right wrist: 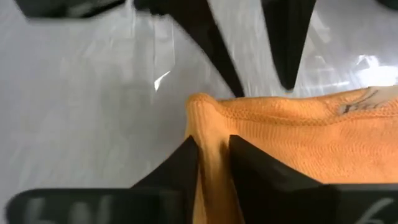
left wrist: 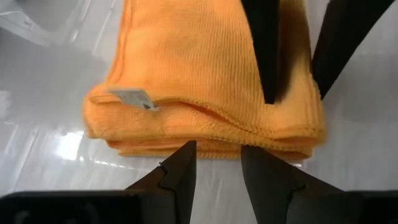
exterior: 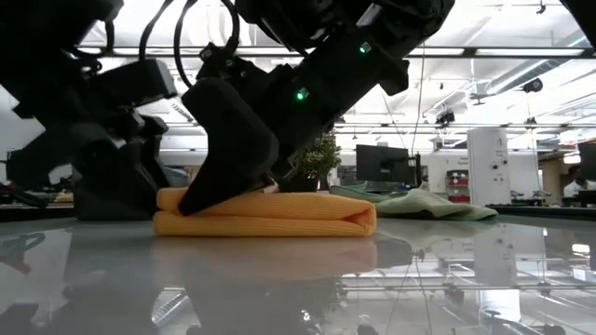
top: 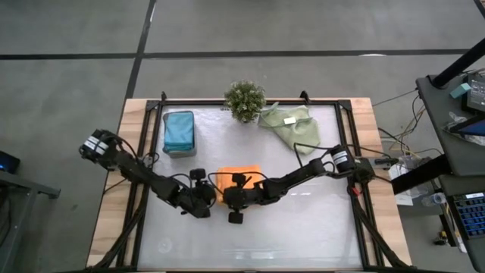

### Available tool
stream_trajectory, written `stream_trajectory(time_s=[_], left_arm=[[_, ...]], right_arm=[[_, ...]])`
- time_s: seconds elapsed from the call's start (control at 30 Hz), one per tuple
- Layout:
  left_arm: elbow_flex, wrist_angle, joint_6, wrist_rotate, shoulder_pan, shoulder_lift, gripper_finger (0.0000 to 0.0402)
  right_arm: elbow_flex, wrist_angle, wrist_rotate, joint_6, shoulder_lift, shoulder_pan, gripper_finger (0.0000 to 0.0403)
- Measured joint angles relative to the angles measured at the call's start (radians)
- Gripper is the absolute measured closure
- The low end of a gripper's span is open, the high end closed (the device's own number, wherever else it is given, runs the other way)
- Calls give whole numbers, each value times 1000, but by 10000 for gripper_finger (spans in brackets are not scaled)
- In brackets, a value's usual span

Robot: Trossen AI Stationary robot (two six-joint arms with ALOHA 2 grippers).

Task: Fold microfiber towels
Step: Fold the orange microfiber cloth

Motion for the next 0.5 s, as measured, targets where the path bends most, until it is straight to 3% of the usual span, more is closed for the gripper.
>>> stream_trajectory(time_s=[0.13,0.3,0.5], left_arm=[[21,-68,2,0,0,-64,290],[43,-54,47,27,-2,-154,290],[26,53,71,77,-4,-163,290]], right_arm=[[0,-52,-8,14,-46,0,282],[-4,-236,-7,15,-168,17,247],[-104,-324,97,21,-313,72,255]])
